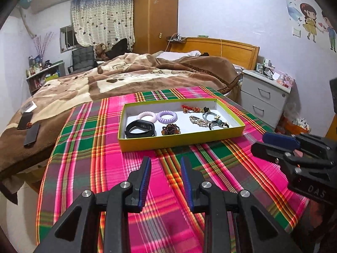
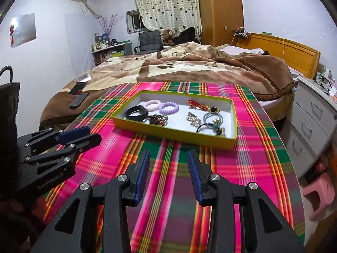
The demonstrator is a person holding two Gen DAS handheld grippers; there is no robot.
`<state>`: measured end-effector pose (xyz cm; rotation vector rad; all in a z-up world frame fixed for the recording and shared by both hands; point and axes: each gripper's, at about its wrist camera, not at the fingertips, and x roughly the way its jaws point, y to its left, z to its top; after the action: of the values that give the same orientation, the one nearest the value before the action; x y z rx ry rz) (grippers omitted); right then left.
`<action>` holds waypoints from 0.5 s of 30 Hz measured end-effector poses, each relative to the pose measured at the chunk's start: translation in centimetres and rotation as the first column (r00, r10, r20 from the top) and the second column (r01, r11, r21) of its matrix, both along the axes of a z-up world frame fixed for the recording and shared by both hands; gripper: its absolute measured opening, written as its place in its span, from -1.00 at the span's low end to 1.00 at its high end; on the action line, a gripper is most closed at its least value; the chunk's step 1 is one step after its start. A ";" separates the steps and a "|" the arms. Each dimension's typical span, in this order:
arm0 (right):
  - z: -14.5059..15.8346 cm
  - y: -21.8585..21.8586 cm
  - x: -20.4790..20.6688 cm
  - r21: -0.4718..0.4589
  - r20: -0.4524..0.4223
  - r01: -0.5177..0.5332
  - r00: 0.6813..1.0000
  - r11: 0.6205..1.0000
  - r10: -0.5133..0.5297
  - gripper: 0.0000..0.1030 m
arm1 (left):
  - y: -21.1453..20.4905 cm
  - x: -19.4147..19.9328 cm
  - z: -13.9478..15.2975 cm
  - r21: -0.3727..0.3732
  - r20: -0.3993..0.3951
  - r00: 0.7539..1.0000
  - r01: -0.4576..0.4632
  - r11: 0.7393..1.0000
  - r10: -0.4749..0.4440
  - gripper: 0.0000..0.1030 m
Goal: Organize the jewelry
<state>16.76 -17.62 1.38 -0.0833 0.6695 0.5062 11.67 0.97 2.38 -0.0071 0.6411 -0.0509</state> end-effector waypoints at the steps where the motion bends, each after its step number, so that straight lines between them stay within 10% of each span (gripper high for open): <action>1: 0.0 -0.1 -0.6 0.003 0.001 0.001 1.000 1.000 -0.001 -0.25 | -0.1 -0.4 0.0 0.001 0.003 1.000 -0.007 1.000 0.007 -0.45; 15: -0.8 -1.5 -5.2 0.007 0.006 0.039 0.999 0.999 -0.039 -0.22 | -0.6 -4.4 -0.7 -0.001 0.014 0.999 -0.029 1.000 0.029 -0.45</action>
<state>11.60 -19.10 0.62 -0.0655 0.6621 0.4701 7.30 0.36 1.65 -0.0171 0.6271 -0.0235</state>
